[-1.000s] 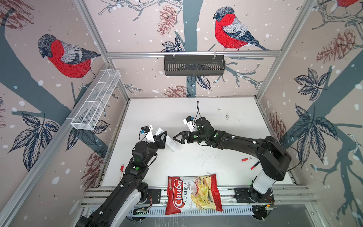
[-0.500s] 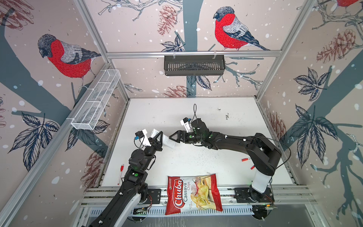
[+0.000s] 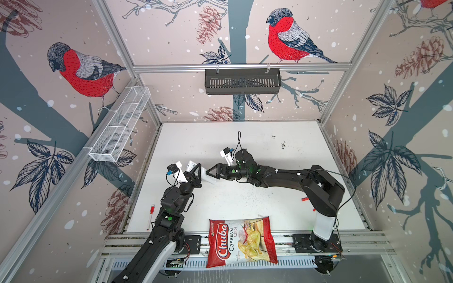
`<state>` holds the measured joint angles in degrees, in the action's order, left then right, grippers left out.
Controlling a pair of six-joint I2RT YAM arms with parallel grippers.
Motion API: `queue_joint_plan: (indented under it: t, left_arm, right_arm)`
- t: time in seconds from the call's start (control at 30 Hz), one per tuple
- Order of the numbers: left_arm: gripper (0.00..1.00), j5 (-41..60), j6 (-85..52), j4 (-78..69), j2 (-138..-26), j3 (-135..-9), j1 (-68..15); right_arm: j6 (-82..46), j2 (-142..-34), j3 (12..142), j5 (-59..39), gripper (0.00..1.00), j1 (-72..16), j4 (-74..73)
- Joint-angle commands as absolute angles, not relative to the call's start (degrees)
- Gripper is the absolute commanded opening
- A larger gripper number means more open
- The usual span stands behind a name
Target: Load the batteries into the remote control
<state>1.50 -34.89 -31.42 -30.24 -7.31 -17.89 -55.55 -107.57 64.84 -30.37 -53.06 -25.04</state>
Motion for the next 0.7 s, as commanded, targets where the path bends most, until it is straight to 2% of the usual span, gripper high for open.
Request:
queue_joint_plan:
  t: [0.0,0.67]
  left_arm:
    - [0.00,1.11,-34.90,-35.23,-29.73,-7.50,-17.88]
    - [0.00,1.38,-35.68,-36.38,-28.35,-7.12,-17.88]
  right_arm:
    - [-55.85,-108.03,65.72,-30.28,0.99,-53.51,-26.40]
    - [-54.65,-112.25,69.52,-27.10,0.92,-54.56,-20.98]
